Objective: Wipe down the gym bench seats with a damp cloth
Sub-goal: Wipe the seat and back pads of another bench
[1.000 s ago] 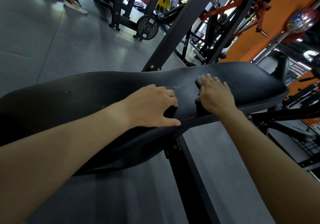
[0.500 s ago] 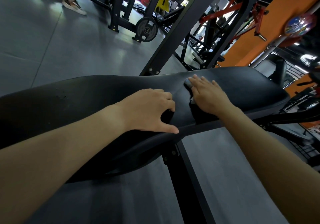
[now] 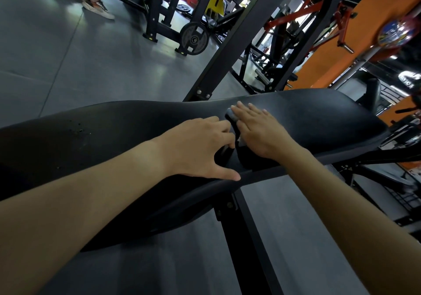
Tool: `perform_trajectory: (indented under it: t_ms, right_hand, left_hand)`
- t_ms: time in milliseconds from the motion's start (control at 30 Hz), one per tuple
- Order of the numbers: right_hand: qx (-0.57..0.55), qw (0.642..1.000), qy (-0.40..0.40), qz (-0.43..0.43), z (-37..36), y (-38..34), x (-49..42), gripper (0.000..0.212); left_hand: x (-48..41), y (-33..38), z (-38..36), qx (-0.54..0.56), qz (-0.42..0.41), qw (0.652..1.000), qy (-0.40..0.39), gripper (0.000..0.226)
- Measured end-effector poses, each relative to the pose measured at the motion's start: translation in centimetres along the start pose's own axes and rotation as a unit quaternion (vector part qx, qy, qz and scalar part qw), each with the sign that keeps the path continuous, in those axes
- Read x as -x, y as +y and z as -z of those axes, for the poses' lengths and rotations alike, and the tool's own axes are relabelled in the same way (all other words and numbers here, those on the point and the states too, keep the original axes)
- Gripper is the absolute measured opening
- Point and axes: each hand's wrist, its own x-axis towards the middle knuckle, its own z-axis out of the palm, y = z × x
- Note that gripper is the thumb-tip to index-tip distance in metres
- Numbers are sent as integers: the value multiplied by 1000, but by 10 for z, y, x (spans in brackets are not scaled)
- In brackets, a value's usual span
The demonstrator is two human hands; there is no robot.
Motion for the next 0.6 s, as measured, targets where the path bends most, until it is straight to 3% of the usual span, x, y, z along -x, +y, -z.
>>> perform_trajectory:
  t_ms: [100, 200, 333, 433, 600]
  right_hand:
    - [9, 1000, -13, -17, 8, 20, -3, 55]
    - [30, 996, -9, -87, 21, 54, -7, 57]
    - [-10, 981, 56, -185, 23, 75, -5, 57]
    - [17, 985, 60, -163, 16, 57, -2, 62]
    - [11, 998, 28, -54, 10, 25, 33, 72]
  left_hand:
    - [-3, 6, -4, -12, 7, 1000, 21, 78]
    - [-4, 11, -7, -7, 0, 999, 33, 72]
    - [-7, 19, -11, 4, -11, 999, 36, 65]
    - [-9, 22, -15, 6, -14, 999, 39, 64]
    - [-17, 29, -20, 4, -22, 999, 50, 58]
